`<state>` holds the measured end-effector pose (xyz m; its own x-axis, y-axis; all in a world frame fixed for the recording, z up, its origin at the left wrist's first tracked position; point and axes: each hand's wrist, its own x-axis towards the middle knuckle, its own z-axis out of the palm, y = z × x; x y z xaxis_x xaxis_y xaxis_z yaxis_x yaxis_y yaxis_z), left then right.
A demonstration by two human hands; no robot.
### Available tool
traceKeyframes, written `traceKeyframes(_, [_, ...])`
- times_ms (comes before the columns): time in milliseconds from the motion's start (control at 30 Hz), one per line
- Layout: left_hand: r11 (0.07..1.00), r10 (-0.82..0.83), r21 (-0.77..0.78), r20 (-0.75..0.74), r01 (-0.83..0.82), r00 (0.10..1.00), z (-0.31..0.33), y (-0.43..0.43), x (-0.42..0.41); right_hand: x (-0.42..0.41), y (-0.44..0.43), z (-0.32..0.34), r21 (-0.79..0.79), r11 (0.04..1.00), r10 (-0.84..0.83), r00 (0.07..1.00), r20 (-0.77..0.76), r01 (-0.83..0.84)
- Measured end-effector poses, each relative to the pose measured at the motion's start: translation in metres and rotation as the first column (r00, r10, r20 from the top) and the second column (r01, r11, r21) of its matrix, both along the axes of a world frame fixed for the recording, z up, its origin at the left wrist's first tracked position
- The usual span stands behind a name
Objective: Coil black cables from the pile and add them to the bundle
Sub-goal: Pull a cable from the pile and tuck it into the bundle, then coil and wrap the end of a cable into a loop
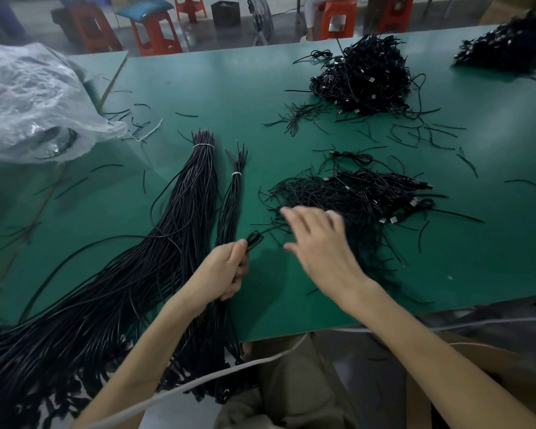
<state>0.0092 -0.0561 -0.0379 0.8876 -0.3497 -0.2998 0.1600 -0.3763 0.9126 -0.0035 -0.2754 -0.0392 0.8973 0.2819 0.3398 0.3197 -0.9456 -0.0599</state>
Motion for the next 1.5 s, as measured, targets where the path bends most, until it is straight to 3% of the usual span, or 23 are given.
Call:
traceKeyframes(100, [0.989,0.141,-0.047,0.032,-0.139,0.990,-0.004,-0.003,0.010,0.014,-0.024,0.001,0.158,0.958,-0.241,0.971,0.001,0.238])
traceKeyframes(167, [0.974,0.214,-0.080,0.040,-0.211,0.976,-0.008,-0.008,0.014,0.021,-0.040,-0.002,0.223,0.902,-0.352,0.929,-0.112,0.369])
traceKeyframes(267, [0.972,0.231,-0.059,0.100,-0.225,0.968,-0.016,-0.015,0.015,0.023,-0.051,-0.015,0.128,0.859,-0.449,0.850,-0.275,0.495])
traceKeyframes(500, [0.984,0.178,-0.023,0.183,-0.177,0.967,-0.020,-0.016,0.009,0.028,-0.057,-0.017,0.265,0.810,-0.441,0.841,-0.314,0.524])
traceKeyframes(700, [0.982,0.191,-0.042,0.186,-0.187,0.964,-0.019,-0.018,0.007,0.030,-0.064,-0.007,0.472,0.670,-0.411,0.816,-0.407,0.573])
traceKeyframes(833, [0.980,0.198,-0.064,0.179,-0.189,0.964,-0.020,-0.018,0.007,0.025,-0.063,0.002,0.706,0.486,-0.312,0.857,-0.410,0.515])
traceKeyframes(1033, [0.977,0.208,-0.076,0.172,-0.198,0.963,-0.024,-0.019,0.009,0.013,-0.024,0.027,0.869,0.435,-0.101,0.972,-0.213,0.236])
traceKeyframes(1100, [0.974,0.218,-0.092,0.172,-0.205,0.961,-0.025,-0.019,0.009,0.012,-0.004,0.032,0.910,0.364,-0.012,0.978,-0.208,0.198])
traceKeyframes(1233, [0.969,0.237,-0.118,0.171,-0.218,0.956,-0.026,-0.019,0.010,0.011,0.033,0.033,0.962,-0.008,0.212,0.940,-0.266,0.274])
traceKeyframes(1300, [0.970,0.236,-0.104,0.183,-0.220,0.954,-0.028,-0.019,0.009,0.011,0.047,0.030,0.931,-0.139,0.298,0.911,-0.284,0.336])
traceKeyframes(1400, [0.969,0.241,-0.100,0.193,-0.225,0.951,-0.030,-0.017,0.009,0.010,0.060,0.025,0.886,-0.229,0.301,0.895,-0.329,0.403])
traceKeyframes(1500, [0.968,0.250,-0.065,0.220,-0.241,0.943,-0.033,-0.017,0.011,0.008,0.066,0.018,0.866,-0.248,0.276,0.889,-0.367,0.434])
